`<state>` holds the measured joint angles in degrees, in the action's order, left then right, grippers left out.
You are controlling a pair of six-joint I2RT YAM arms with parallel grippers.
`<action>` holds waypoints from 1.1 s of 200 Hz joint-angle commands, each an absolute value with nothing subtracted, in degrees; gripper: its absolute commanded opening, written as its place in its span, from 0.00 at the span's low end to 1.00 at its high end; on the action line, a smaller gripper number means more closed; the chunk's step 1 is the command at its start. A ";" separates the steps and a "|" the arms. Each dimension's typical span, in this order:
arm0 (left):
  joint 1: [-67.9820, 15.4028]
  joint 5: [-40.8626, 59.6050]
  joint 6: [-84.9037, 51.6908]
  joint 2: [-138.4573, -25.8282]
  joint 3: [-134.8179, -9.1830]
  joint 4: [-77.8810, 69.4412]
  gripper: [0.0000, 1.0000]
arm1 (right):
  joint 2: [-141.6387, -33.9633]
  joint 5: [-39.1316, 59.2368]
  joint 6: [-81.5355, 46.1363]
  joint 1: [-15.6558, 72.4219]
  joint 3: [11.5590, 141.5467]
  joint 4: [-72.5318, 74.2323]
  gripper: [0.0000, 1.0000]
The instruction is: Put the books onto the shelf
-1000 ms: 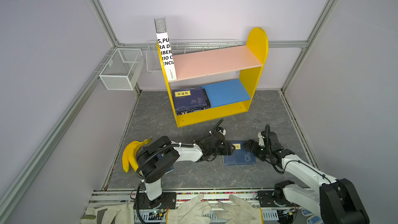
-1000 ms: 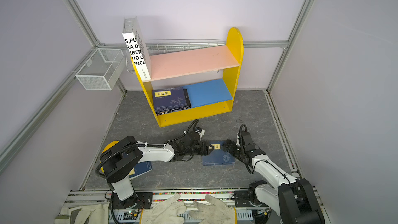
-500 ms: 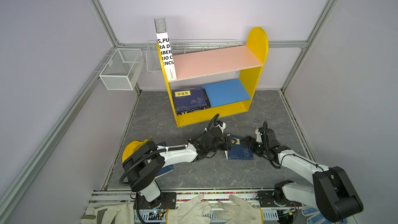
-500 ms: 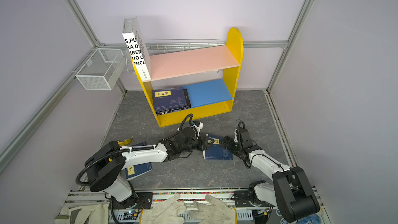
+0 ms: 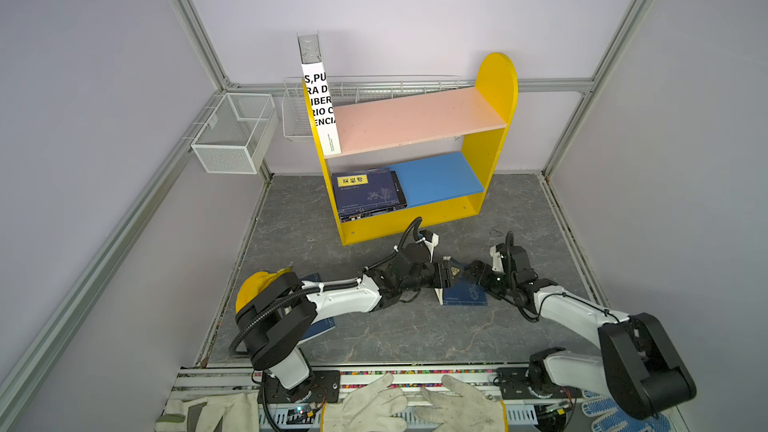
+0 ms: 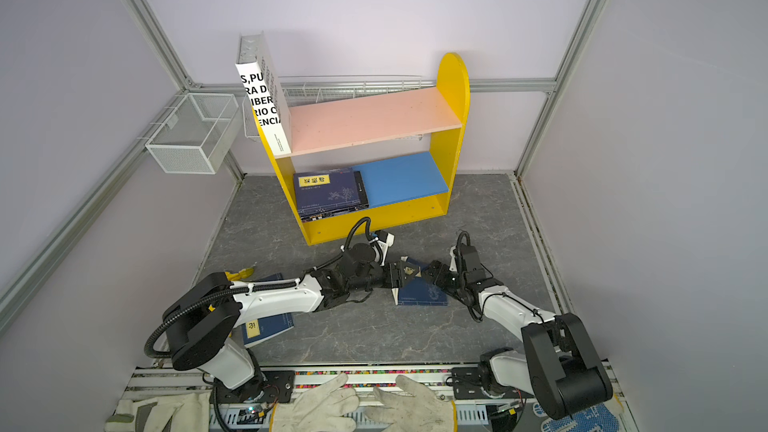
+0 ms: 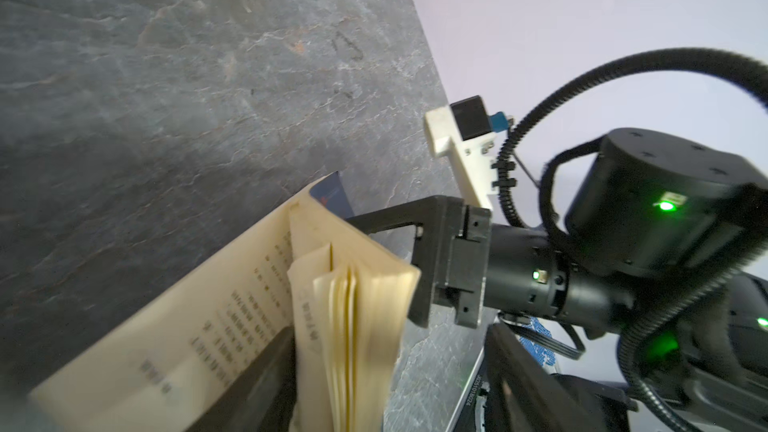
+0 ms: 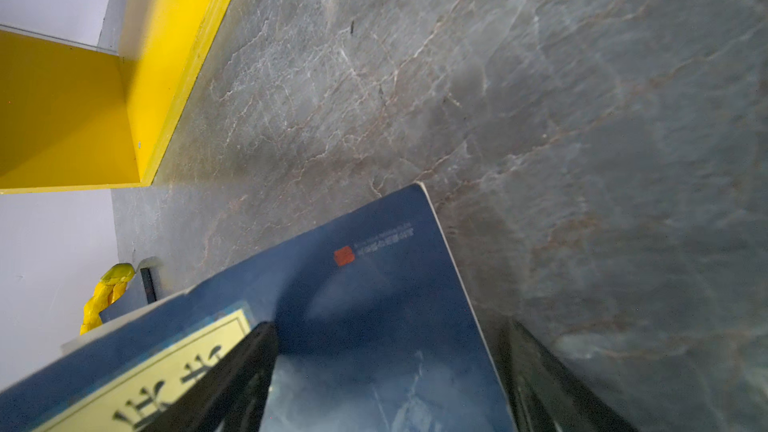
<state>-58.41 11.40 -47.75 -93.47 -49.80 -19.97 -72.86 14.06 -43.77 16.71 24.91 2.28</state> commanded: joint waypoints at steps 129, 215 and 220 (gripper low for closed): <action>-58.80 16.95 -51.85 -100.00 -59.11 -18.12 0.79 | -79.28 18.54 -46.32 17.75 23.23 2.41 0.86; -58.80 14.18 -52.36 -100.11 -61.77 -10.51 0.66 | -80.52 19.07 -46.34 17.83 23.51 3.24 0.84; -58.80 13.69 -52.46 -100.13 -61.90 -9.55 0.63 | -80.48 19.01 -46.34 17.84 23.55 3.20 0.84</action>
<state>-58.48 15.79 -52.21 -98.61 -59.61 -13.96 -77.89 17.45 -45.21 16.71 25.30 10.52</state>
